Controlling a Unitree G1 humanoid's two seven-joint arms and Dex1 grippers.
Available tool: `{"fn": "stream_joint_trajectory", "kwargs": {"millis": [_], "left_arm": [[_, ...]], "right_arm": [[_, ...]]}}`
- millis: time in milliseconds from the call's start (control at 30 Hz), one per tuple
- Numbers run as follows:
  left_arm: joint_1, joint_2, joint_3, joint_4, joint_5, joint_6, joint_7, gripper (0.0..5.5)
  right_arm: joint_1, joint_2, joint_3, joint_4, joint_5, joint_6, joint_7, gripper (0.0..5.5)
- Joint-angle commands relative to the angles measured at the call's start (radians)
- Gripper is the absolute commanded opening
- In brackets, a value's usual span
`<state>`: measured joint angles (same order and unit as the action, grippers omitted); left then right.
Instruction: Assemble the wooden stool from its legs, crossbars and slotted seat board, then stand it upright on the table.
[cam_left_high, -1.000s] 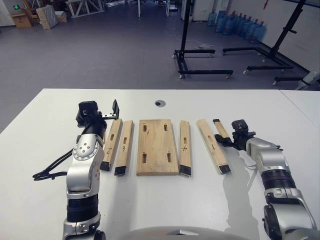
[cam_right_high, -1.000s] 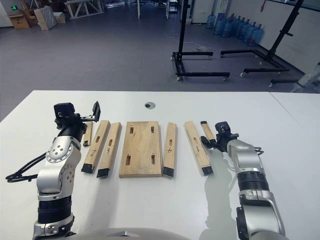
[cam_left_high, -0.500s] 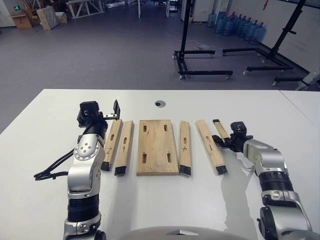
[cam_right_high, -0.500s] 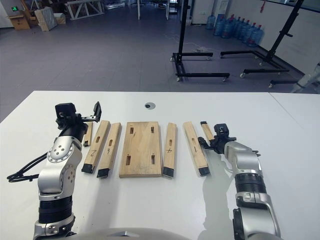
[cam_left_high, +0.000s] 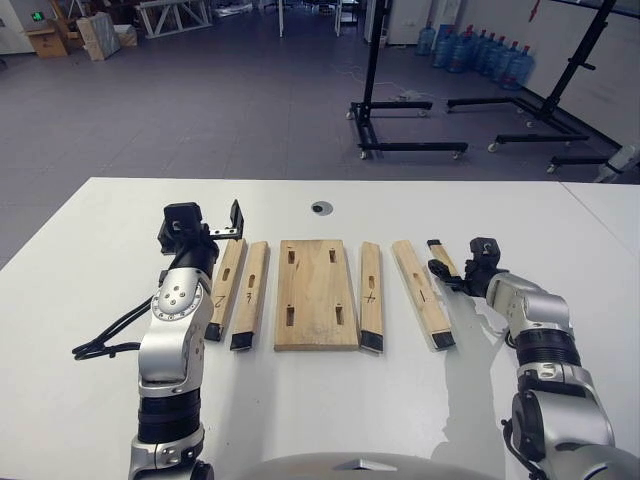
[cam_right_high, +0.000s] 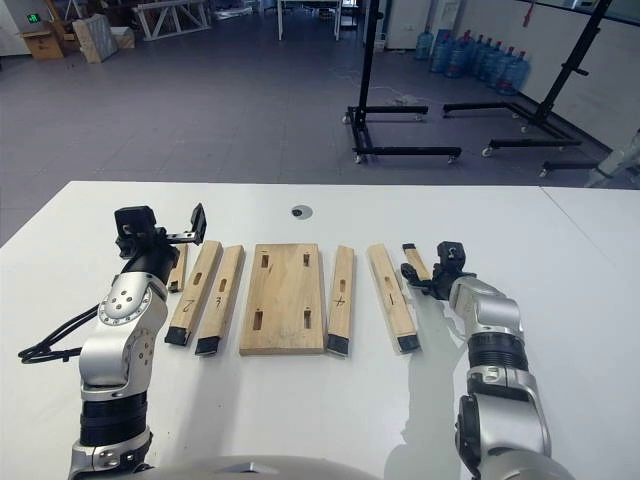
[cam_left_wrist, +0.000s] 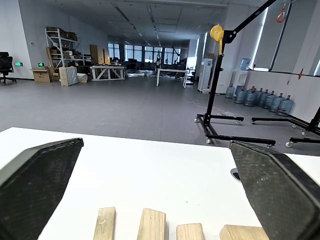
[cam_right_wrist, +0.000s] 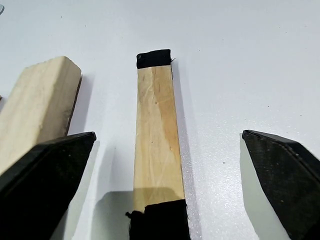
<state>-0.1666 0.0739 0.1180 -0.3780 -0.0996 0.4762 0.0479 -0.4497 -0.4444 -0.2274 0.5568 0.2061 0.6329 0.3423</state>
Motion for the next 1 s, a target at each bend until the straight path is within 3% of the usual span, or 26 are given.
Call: {"fn": "stream_joint_trajectory", "kwargs": {"millis": [33,200,1000], "left_arm": [[-0.012,-0.001,-0.004,0.015,0.008,-0.003,0.003,5.39],[-0.013,-0.002,-0.008,0.015,0.008,-0.004,0.002,5.39],[-0.009,-0.002,-0.003,0.015,0.007,-0.007,0.002,5.39]], "right_arm": [[0.081,0.017,0.065,-0.018,-0.028,0.043,0.022,5.31],[0.094,-0.006,0.114,-0.095,-0.061,0.059,0.021,5.31],[0.112,0.002,0.11,-0.129,-0.062,-0.018,-0.011,5.31]]}}
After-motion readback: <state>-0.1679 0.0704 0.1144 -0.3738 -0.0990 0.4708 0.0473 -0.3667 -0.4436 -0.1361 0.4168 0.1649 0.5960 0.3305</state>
